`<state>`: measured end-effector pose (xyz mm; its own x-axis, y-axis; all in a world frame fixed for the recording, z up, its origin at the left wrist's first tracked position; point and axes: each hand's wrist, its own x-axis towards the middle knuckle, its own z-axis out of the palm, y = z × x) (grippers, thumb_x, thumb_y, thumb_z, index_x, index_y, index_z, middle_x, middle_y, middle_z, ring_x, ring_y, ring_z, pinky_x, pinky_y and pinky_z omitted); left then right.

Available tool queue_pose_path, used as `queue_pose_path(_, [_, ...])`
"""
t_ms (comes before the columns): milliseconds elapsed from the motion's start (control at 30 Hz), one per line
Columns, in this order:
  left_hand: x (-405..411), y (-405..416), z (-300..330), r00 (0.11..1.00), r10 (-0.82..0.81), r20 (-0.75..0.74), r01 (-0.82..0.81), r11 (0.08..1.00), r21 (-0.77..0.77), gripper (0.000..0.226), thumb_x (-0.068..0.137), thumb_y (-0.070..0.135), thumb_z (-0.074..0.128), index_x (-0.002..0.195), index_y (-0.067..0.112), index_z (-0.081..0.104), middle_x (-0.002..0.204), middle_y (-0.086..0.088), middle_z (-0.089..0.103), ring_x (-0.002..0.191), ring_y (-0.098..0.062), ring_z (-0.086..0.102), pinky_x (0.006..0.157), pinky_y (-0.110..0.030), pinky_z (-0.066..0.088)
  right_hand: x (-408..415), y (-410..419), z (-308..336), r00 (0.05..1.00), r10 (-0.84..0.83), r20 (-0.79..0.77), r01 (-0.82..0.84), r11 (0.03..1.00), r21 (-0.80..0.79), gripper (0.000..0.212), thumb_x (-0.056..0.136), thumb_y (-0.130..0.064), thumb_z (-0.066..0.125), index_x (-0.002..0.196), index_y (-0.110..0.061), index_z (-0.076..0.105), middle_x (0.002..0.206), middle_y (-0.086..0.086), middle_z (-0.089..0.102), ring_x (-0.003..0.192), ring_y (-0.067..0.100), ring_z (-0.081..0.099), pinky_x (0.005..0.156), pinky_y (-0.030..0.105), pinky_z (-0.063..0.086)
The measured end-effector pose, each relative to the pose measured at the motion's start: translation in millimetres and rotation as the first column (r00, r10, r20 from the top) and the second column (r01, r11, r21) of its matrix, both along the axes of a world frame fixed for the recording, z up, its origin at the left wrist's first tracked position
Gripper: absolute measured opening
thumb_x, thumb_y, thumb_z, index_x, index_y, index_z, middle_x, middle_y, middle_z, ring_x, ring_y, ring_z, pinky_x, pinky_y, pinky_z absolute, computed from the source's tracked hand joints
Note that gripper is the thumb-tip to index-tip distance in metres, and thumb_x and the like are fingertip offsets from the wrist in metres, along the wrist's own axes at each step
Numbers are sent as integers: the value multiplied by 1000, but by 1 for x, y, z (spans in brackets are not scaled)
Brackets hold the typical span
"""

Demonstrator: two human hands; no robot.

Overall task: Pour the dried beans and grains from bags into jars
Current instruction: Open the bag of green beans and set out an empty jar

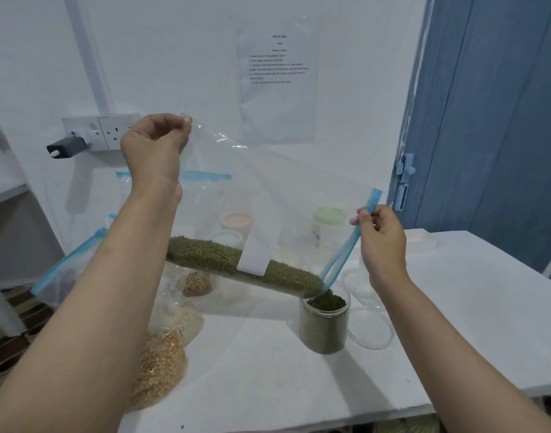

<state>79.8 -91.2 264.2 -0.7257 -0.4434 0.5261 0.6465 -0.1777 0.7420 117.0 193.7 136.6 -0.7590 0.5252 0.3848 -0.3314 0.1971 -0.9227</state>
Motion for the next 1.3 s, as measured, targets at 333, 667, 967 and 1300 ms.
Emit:
queue_pose_path(333, [-1, -3, -1, 1000, -6, -15, 6, 1000, 2, 26, 79, -9, 71, 68, 14, 67, 67, 5, 70, 82, -10, 70, 87, -26, 55, -2, -1, 1, 1000, 16, -16, -15, 1000, 26, 14, 102, -26, 52, 89, -23, 58, 88, -7, 70, 84, 7, 57, 73, 17, 43])
queue_pose_path(667, [-1, -4, -1, 1000, -4, -16, 4, 1000, 5, 27, 79, -9, 71, 67, 15, 67, 69, 5, 71, 85, -10, 71, 85, -24, 54, -3, -2, 1, 1000, 26, -9, -26, 999, 34, 13, 102, -24, 52, 90, -22, 58, 85, -9, 69, 84, 6, 57, 72, 14, 42])
queue_pose_path(967, [-2, -6, 0, 1000, -3, -19, 4, 1000, 18, 28, 79, -10, 69, 67, 15, 68, 69, 5, 71, 86, -10, 71, 83, -23, 54, -5, -3, 2, 1000, -3, -26, 4, 999, 45, 13, 102, -26, 52, 92, -22, 58, 85, -10, 68, 83, 3, 57, 72, 16, 41])
queue_pose_path(1300, [-1, -9, -2, 1000, 6, -10, -6, 1000, 13, 35, 80, -10, 66, 62, 20, 68, 71, 6, 71, 86, -10, 71, 85, -24, 54, -8, -5, 3, 999, 33, -24, -31, 998, 61, 12, 102, -26, 52, 93, -20, 58, 83, -10, 69, 85, 6, 58, 75, 18, 43])
